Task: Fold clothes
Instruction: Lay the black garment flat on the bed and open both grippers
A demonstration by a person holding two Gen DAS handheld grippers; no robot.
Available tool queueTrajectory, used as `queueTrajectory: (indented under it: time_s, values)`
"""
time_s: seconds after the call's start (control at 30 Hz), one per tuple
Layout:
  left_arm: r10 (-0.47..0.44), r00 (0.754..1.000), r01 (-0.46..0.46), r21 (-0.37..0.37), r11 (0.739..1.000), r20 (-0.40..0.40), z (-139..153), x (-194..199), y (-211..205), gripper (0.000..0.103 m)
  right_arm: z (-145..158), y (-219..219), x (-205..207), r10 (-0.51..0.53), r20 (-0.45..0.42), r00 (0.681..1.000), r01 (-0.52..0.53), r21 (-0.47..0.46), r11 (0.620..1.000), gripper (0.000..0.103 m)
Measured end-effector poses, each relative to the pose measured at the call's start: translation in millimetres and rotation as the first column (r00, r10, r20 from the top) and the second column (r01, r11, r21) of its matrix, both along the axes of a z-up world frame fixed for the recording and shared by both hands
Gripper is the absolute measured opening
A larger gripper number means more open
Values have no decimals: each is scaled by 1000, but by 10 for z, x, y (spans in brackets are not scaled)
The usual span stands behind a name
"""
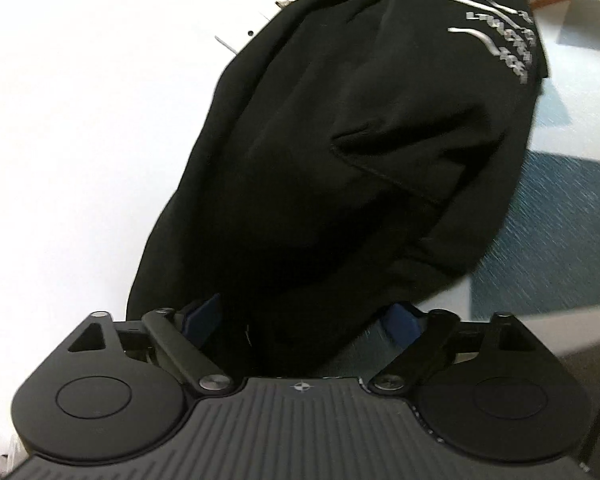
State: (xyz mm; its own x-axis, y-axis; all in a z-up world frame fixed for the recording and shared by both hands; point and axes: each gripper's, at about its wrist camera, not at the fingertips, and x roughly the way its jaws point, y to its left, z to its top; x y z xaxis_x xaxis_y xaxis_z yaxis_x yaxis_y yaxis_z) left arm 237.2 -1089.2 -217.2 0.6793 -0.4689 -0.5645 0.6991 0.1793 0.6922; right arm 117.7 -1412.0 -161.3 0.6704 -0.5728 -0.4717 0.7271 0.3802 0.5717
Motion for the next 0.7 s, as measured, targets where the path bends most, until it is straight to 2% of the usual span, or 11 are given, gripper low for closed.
queueTrajectory:
  time_s: [0.07,0.13,0.17,0.23,0.3,0.4,0.47,0.53,0.57,0.63,0.7]
  values:
    - [10,999,-11,-25,1000,-31,7,102,-55,90,-5,-41,1,9,-10,1000,-9,-3,1000,9]
    - [24,997,-27,-45,999,-73,19,203,-106,68,-74,-81,60,31,-17,999,-30,19,999,12]
    - [33,995,-38,-50,998,-97,22,239,-127,62,-119,-94,97,42,-23,999,-42,32,999,17]
    - [55,988,-64,-56,996,-144,25,305,-166,37,-215,-125,186,75,-58,995,-72,55,996,28]
    - [89,971,-108,-76,991,-220,92,351,-160,18,-289,-136,321,99,-107,989,-93,56,994,41]
    - [122,939,-161,-97,982,-321,211,394,-98,12,-345,-95,539,136,-180,974,-135,18,991,44]
    - [117,928,-152,-73,986,-355,239,370,-21,11,-351,-46,708,175,-256,951,-192,-42,980,43]
    - [110,918,-138,-46,989,-382,253,321,65,11,-371,19,904,214,-392,895,-273,-99,957,27]
    - [106,914,-128,-31,991,-392,253,284,112,11,-401,45,964,226,-443,868,-300,-105,948,15]
    - [98,906,-117,-21,993,-412,252,199,227,11,-475,76,995,250,-482,840,-325,-77,943,13]
    - [102,892,-122,-18,992,-440,243,130,334,11,-491,123,929,250,-485,838,-323,-71,944,12]
